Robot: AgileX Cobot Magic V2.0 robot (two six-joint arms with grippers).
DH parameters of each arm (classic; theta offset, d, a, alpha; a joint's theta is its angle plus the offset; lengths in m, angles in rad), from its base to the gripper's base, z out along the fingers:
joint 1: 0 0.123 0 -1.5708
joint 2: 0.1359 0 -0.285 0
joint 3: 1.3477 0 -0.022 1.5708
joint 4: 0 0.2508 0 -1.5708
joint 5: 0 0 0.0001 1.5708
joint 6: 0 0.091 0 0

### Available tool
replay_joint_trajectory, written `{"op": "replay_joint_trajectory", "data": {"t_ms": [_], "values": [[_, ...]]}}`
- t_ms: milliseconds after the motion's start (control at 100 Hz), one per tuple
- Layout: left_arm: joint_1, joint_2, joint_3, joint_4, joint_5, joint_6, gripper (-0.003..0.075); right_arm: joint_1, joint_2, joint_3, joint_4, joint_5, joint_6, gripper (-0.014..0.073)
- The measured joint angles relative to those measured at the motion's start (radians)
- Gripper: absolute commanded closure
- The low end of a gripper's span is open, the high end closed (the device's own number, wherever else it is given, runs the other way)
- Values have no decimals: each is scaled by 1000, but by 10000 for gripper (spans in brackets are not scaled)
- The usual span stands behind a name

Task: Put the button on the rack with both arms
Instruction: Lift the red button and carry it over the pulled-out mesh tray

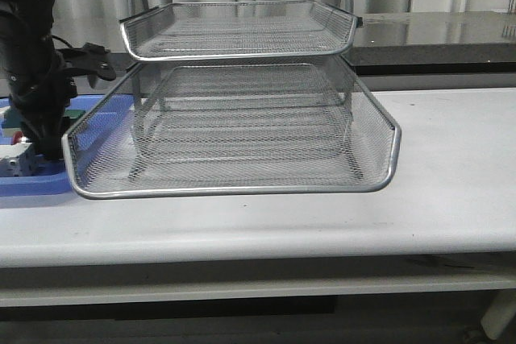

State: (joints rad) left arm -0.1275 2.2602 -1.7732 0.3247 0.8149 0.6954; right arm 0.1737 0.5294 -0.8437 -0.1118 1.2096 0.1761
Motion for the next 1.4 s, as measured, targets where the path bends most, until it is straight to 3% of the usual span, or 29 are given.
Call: {"op": "replay_joint_trajectory", "data": {"t_ms": [590,980,1220,1400], "values": [[5,-209,2,-21,78,0,741,0,0,0,0,0,0,661],[5,-423,4,-147,137,0,741,0,0,0,0,0,-3,661],[5,-533,4,-316,180,0,741,0,0,0,0,0,-3,661],[-44,-573,4,-376,212,0,741,0,0,0,0,0,-3,661]]}}
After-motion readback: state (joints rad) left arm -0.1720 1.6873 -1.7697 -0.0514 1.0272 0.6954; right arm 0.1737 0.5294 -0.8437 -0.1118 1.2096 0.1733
